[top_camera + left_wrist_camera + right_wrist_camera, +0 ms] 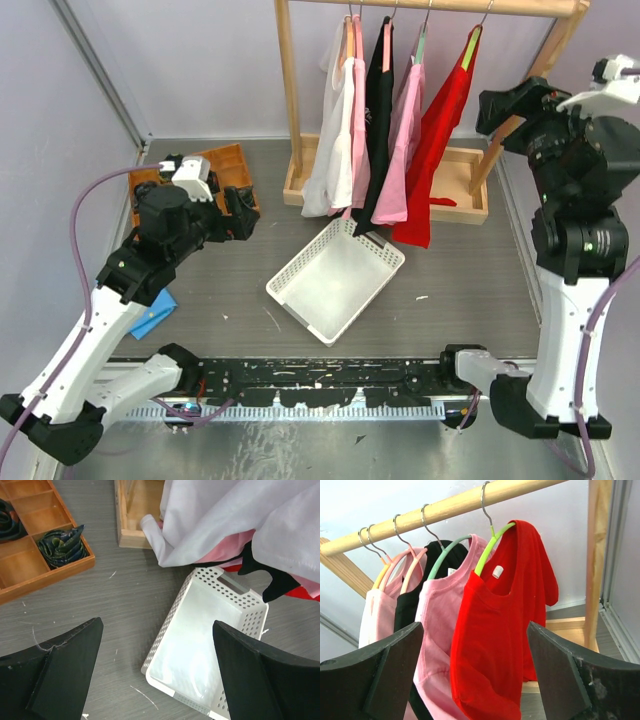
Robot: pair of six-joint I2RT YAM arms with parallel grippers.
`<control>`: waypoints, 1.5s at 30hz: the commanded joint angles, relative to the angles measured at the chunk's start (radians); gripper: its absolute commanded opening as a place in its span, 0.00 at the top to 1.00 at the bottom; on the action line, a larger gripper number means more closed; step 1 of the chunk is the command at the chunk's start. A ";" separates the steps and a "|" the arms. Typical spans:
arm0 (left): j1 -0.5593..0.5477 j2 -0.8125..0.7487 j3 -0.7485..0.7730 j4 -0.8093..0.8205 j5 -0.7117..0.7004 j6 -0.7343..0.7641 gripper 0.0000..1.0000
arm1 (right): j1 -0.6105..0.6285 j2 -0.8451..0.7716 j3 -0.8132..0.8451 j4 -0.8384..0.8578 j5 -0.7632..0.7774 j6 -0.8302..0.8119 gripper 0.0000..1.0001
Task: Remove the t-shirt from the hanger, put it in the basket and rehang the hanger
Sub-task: Pick up the hanger from the clothesline.
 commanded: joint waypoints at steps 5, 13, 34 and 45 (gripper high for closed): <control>-0.103 0.010 0.055 -0.032 -0.112 0.006 0.02 | 0.021 0.188 0.216 -0.049 -0.071 0.048 0.11; -0.143 0.007 0.064 -0.043 -0.141 0.010 0.02 | 0.223 0.415 0.474 -0.205 0.116 -0.006 0.10; -0.144 -0.018 0.055 -0.062 -0.146 0.025 0.02 | 0.386 0.338 0.361 -0.137 0.440 -0.068 0.10; -0.145 -0.004 0.089 -0.068 -0.123 0.027 0.02 | 0.387 0.332 0.349 -0.130 0.576 -0.149 0.14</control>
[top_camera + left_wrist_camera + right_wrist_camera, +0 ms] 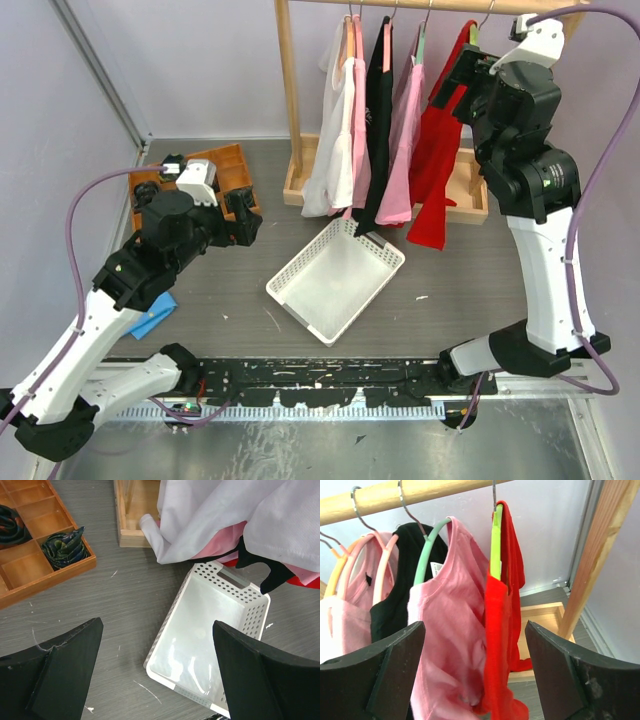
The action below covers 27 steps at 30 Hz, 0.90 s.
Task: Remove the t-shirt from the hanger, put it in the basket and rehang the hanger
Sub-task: Pick up the hanger from the clothesline.
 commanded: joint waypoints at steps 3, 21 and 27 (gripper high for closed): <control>-0.006 -0.002 0.060 -0.014 0.018 0.016 0.02 | 0.006 0.025 0.008 0.040 0.084 -0.060 0.15; -0.007 -0.004 0.084 -0.036 0.016 0.035 0.02 | -0.019 0.153 0.018 0.031 0.141 -0.059 0.31; -0.007 -0.008 0.085 -0.039 0.015 0.038 0.02 | -0.044 0.171 0.027 0.031 0.152 -0.062 0.38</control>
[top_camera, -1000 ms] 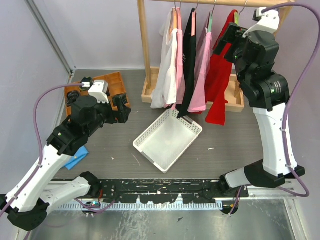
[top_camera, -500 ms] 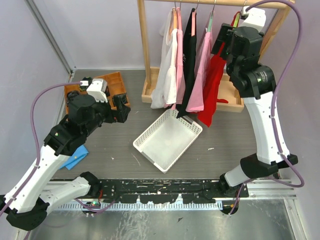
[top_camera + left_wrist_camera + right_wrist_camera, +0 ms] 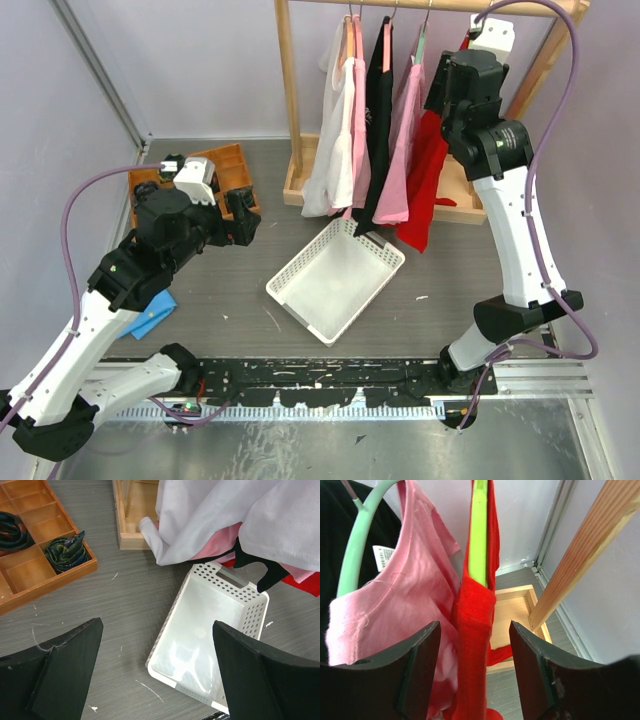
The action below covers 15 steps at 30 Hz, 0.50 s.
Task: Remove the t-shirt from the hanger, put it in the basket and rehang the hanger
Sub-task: Pick up the hanger from the clothesline.
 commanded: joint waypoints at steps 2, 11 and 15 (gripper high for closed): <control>-0.004 -0.009 0.046 -0.012 0.010 0.017 0.02 | -0.018 0.006 0.033 0.036 0.037 -0.010 0.41; -0.005 -0.008 0.044 -0.012 0.012 0.014 0.02 | -0.029 0.023 0.042 0.038 0.071 -0.034 0.52; -0.005 -0.004 0.045 -0.011 0.013 0.013 0.02 | -0.033 0.014 0.036 0.039 0.076 -0.039 0.55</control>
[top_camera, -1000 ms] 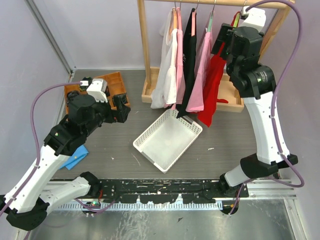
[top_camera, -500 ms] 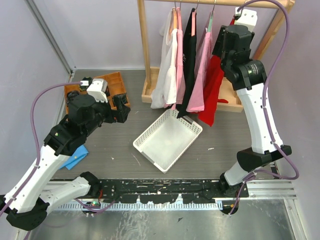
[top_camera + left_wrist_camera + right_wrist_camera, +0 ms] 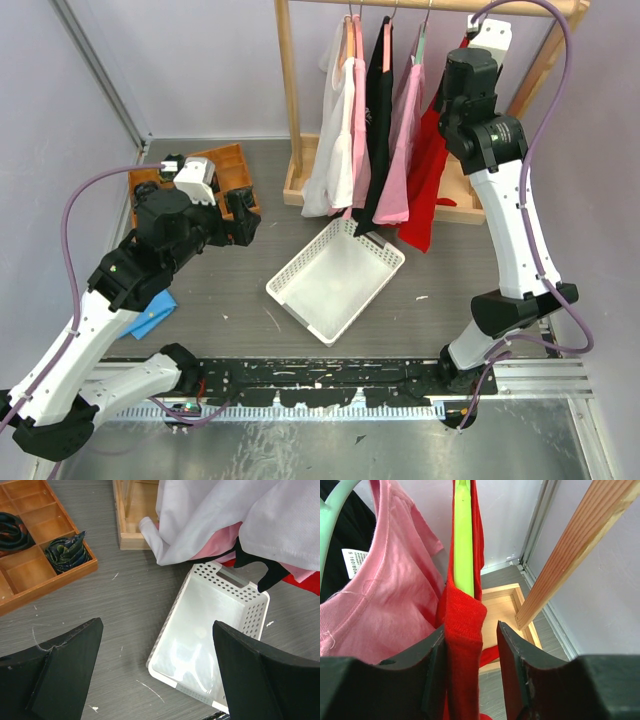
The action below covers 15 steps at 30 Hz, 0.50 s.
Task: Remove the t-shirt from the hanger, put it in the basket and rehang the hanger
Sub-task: Pick up the hanger from the clothesline.
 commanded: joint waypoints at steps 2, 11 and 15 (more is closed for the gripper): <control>-0.004 -0.003 0.046 -0.011 0.015 0.007 0.02 | -0.010 -0.026 0.028 0.038 0.030 -0.020 0.58; -0.004 0.000 0.045 -0.006 0.025 0.004 0.02 | -0.026 -0.043 0.015 0.038 0.031 -0.031 0.71; -0.004 -0.006 0.055 -0.013 0.030 0.004 0.02 | -0.030 -0.048 0.020 0.040 0.039 -0.042 0.81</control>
